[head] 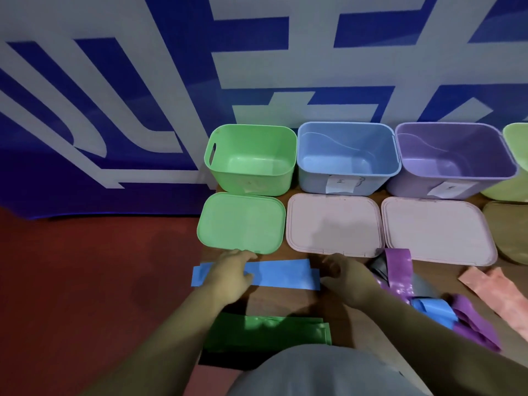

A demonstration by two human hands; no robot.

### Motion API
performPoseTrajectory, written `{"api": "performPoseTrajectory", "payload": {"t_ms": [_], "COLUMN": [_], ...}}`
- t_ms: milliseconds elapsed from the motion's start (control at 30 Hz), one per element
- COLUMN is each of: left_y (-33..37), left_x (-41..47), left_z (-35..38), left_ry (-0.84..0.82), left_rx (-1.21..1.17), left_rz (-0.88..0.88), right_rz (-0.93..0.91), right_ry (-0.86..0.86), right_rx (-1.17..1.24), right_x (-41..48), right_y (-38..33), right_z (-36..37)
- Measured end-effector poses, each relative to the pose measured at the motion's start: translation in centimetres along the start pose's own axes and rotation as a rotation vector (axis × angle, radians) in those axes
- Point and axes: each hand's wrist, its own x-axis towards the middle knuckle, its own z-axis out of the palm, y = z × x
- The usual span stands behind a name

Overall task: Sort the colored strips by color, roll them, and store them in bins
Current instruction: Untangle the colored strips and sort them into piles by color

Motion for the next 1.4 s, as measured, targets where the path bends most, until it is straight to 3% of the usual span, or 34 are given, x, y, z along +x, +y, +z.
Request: {"api": "performPoseTrajectory", "payload": {"t_ms": [333, 767, 1033, 1233, 1400], "left_y": [6.1, 17.7, 23.9, 28.2, 31.1], "left_x": [-0.9, -0.2, 0.4, 0.4, 0.8], "left_z": [4.2, 9.3, 12.2, 14.8, 17.1], "left_ry": [-0.027, -0.076, -0.135, -0.169, -0.212], "left_rx": [-0.017, 0.047, 0.074, 0.067, 0.039], "left_rz": [0.124, 0.264, 0.356, 0.449, 0.486], "right_rz": [0.008, 0.078, 0.2, 0.253, 0.225], "right_ry": [0.113, 0.136, 0.16, 0.024, 0.073], "right_rx": [-0.106, -0.133, -0.166, -0.028, 0.052], "right_x": [-4.0, -10.0, -11.5, -11.2, -11.9], "right_y": [5.2, 14.3, 18.5, 23.7, 24.3], "right_z": [-4.3, -11.6, -14.6, -14.4, -14.9]}}
